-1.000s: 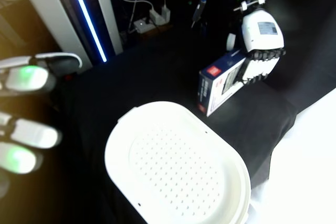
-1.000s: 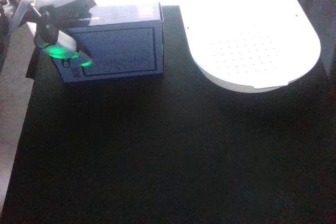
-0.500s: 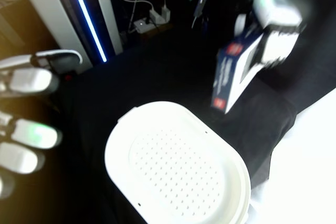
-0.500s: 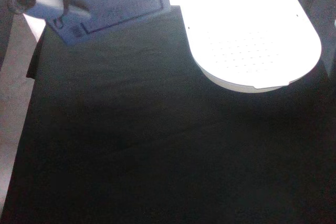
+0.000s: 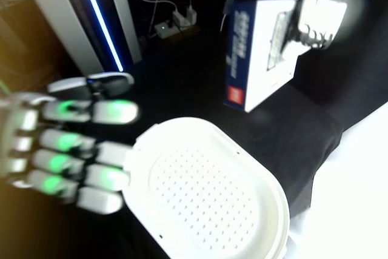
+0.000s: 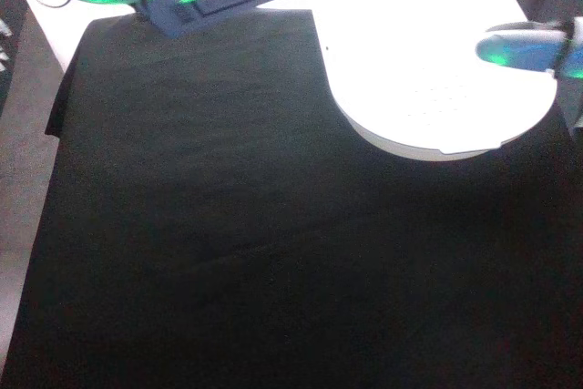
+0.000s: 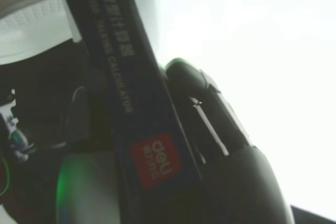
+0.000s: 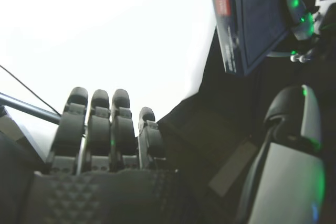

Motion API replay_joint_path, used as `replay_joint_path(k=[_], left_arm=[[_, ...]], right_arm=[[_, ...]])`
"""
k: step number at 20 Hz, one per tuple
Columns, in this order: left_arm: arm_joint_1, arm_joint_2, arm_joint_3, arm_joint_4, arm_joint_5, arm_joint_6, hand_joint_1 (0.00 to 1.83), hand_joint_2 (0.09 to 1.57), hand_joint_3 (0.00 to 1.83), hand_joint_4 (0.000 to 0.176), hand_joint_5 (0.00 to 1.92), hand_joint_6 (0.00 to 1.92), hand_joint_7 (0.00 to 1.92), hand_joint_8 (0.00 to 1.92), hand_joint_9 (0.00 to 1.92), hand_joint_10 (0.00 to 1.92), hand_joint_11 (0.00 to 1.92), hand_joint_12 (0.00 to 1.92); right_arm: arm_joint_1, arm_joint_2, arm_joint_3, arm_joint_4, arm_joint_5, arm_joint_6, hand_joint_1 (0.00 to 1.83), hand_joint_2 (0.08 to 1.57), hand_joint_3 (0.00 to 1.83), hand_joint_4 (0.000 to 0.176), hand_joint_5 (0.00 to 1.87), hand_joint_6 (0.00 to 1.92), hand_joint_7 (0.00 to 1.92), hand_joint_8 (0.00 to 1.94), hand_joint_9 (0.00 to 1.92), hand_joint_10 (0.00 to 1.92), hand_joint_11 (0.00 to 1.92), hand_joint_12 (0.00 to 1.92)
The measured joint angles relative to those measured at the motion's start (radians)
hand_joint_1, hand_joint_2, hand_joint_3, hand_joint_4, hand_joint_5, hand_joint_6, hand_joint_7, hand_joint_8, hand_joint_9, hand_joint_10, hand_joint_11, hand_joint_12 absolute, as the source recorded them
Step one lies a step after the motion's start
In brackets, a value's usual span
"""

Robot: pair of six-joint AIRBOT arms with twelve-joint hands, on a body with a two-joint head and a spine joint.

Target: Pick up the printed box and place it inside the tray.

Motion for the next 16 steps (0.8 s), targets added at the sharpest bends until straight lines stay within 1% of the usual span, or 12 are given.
replay_joint_path(k=[1,3,4,6,7,8,9,10,11,13,14,16], left_arm=[[0.003,-0.009,0.0,0.001,-0.011,0.0,1.29,1.05,0.0,0.0,1.08,0.64,1.21,0.8,1.34,0.83,1.16,1.38],[0.006,-0.032,0.0,0.001,-0.025,0.0,1.29,1.06,0.0,0.0,1.07,0.59,1.18,0.89,1.36,0.87,1.2,1.34],[0.007,-0.044,0.0,0.004,-0.032,0.002,1.21,1.06,0.0,0.0,1.09,0.74,1.23,0.82,1.35,1.0,1.22,1.38],[0.032,-0.066,0.0,0.0,-0.069,0.009,1.19,1.06,0.0,0.0,1.09,0.79,1.25,0.84,1.31,1.2,1.21,1.47],[0.043,-0.079,0.0,0.0,-0.079,0.01,1.19,1.07,0.0,0.0,1.08,0.81,1.24,0.71,1.3,1.1,1.2,1.43],[0.054,-0.09,-0.001,0.0,-0.083,0.01,1.27,1.05,0.0,0.0,1.07,0.67,1.2,0.82,1.26,1.0,1.18,1.39],[0.058,-0.098,-0.001,-0.003,-0.089,0.011,1.29,1.05,0.0,0.0,1.06,0.64,1.19,0.85,1.25,0.97,1.16,1.38],[0.064,-0.107,-0.001,-0.018,-0.102,0.011,1.21,1.05,0.0,0.0,1.1,0.73,1.25,0.67,1.31,0.97,1.18,1.37],[0.071,-0.113,-0.001,-0.027,-0.124,0.011,1.2,1.05,0.0,0.0,1.11,0.75,1.32,0.67,1.33,1.06,1.2,1.41],[0.087,-0.125,-0.001,-0.04,-0.159,0.011,1.19,1.06,0.0,0.0,1.09,0.78,1.28,0.85,1.3,1.25,1.2,1.5],[0.105,-0.138,-0.001,-0.056,-0.188,0.011,1.19,1.06,0.0,0.0,1.1,0.76,1.27,0.82,1.3,1.19,1.21,1.45],[0.113,-0.148,-0.001,-0.067,-0.192,0.011,1.19,1.05,0.0,0.0,1.13,0.72,1.31,0.86,1.35,1.2,1.24,1.5]], right_arm=[[0.013,-0.015,0.008,-0.005,-0.026,0.0,0.69,0.69,0.03,0.174,0.06,0.02,0.17,0.0,0.09,0.0,0.12,0.06],[0.03,-0.044,0.023,-0.023,-0.063,0.003,0.7,0.7,0.02,0.175,0.05,0.01,0.19,0.01,0.1,0.01,0.13,0.06],[0.035,-0.061,0.032,-0.028,-0.065,0.009,0.69,0.7,0.02,0.176,0.05,0.01,0.19,0.01,0.1,0.0,0.12,0.06],[0.048,-0.095,0.055,-0.021,-0.074,0.031,0.65,0.66,0.0,0.156,0.03,0.0,0.2,0.01,0.13,0.01,0.17,0.09],[0.061,-0.107,0.061,-0.018,-0.084,0.035,0.66,0.66,0.0,0.148,0.03,0.0,0.2,0.0,0.12,0.01,0.18,0.09],[0.074,-0.116,0.066,-0.019,-0.088,0.038,0.66,0.67,0.0,0.141,0.03,0.0,0.19,0.0,0.12,0.01,0.18,0.09],[0.078,-0.119,0.066,-0.019,-0.081,0.042,0.69,0.68,0.01,0.137,0.05,0.01,0.19,0.0,0.12,0.01,0.15,0.09],[0.08,-0.124,0.066,-0.02,-0.079,0.044,0.71,0.67,0.01,0.147,0.08,0.02,0.21,0.01,0.13,0.01,0.17,0.1],[0.085,-0.131,0.066,-0.02,-0.079,0.045,0.7,0.67,0.0,0.149,0.1,0.03,0.23,0.01,0.16,0.02,0.2,0.12],[0.092,-0.143,0.068,-0.014,-0.08,0.048,0.71,0.7,0.02,0.157,0.09,0.02,0.21,0.01,0.15,0.01,0.19,0.12],[0.098,-0.15,0.068,-0.014,-0.082,0.049,0.72,0.72,0.01,0.155,0.1,0.01,0.21,0.0,0.16,0.01,0.14,0.24],[0.105,-0.159,0.068,-0.017,-0.078,0.049,0.7,0.75,0.0,0.142,0.1,0.0,0.22,0.0,0.18,0.0,0.01,0.58]])
